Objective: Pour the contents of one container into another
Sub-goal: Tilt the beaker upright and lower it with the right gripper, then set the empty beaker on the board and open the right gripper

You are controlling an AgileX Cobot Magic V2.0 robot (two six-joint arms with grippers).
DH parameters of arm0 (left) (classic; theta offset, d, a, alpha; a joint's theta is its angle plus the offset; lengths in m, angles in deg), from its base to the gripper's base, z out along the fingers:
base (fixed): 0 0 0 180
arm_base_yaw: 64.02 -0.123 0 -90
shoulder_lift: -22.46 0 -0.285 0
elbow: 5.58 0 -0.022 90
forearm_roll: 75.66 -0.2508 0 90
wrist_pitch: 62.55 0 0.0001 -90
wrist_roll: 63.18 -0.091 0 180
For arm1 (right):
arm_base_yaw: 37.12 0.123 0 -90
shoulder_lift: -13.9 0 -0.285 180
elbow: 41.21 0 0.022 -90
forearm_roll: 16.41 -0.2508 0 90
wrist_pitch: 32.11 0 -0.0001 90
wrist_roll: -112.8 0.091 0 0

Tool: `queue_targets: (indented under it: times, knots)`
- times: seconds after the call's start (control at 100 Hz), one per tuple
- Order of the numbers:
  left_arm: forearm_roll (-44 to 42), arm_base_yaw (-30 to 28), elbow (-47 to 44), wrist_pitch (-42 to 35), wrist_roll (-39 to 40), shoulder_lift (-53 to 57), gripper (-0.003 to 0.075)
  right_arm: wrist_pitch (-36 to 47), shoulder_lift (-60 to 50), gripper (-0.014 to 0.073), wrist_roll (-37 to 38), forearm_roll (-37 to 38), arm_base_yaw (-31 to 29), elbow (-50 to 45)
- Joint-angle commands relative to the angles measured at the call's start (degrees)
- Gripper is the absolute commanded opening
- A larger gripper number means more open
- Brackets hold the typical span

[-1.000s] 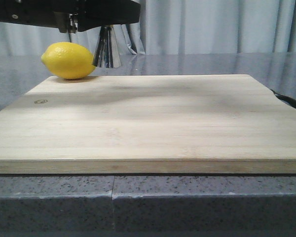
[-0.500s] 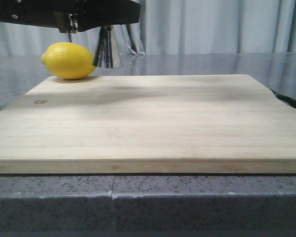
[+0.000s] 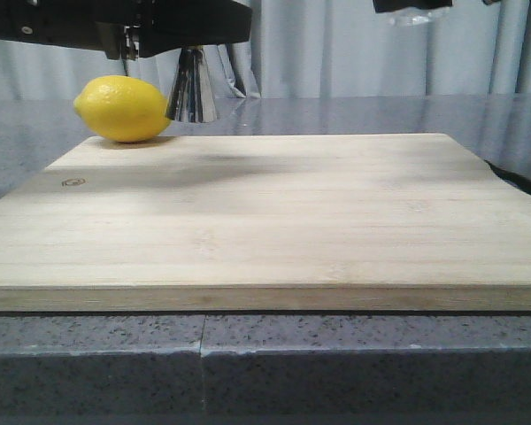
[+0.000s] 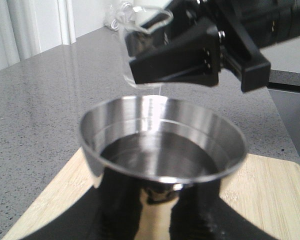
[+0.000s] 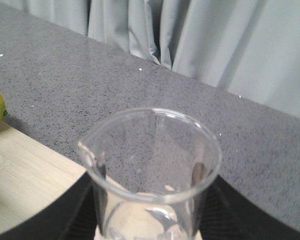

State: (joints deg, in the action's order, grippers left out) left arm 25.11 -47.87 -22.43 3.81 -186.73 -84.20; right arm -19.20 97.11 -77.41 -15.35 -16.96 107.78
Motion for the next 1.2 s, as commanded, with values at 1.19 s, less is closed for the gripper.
queue_targets:
  times: [1.19]
  knots:
    - [5.21, 0.47, 1.7, 5.62, 0.28, 2.67, 0.0227, 55.55, 20.59, 0.0291, 7.8, -4.18, -0.48, -16.43]
